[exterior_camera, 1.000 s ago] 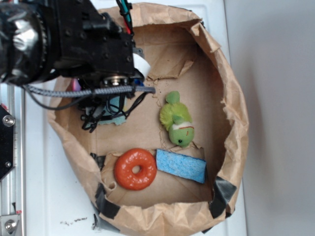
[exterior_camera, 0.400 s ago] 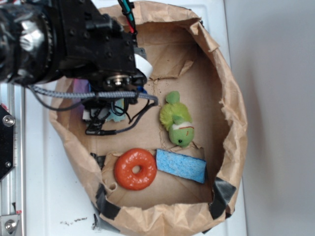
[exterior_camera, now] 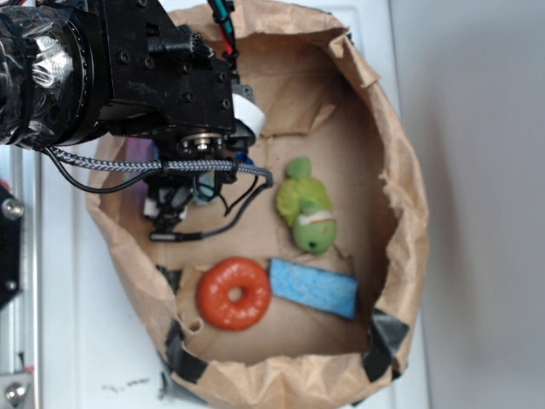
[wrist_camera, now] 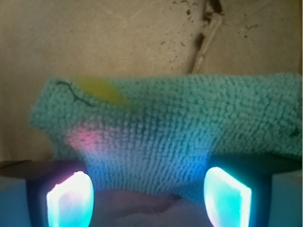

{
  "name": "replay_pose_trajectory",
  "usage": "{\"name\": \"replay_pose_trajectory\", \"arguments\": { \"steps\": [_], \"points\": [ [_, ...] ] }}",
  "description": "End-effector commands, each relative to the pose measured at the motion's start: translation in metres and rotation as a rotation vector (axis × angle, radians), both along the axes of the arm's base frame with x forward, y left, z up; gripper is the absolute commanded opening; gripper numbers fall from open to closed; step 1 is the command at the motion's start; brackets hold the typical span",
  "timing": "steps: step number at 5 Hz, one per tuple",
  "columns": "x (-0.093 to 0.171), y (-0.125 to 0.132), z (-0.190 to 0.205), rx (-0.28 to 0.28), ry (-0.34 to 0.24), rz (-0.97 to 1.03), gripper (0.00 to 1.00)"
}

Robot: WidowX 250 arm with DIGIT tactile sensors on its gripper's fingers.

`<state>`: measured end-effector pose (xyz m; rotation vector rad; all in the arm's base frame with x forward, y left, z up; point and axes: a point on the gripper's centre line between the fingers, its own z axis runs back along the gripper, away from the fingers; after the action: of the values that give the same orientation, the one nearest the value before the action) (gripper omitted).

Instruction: Grab the blue cloth.

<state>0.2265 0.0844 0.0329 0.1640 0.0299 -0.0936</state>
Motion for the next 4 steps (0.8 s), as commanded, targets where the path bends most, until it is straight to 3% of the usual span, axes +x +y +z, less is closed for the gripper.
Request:
{"name": "replay_pose_trajectory", "arguments": {
  "steps": [1,2,3,4],
  "points": [
    [0.009,-0.0014,0.0019,0.036,0.002,0.008,1.0],
    [0.0106,0.003,0.0066,0.002,-0.007,0.037,0.44],
    [0.0122,0.0024,0.0055,0.016,-0.019,0.05,0.0],
    [0.0112,0.002,0.0053,0.02,-0.024,0.047,0.0]
  ]
}}
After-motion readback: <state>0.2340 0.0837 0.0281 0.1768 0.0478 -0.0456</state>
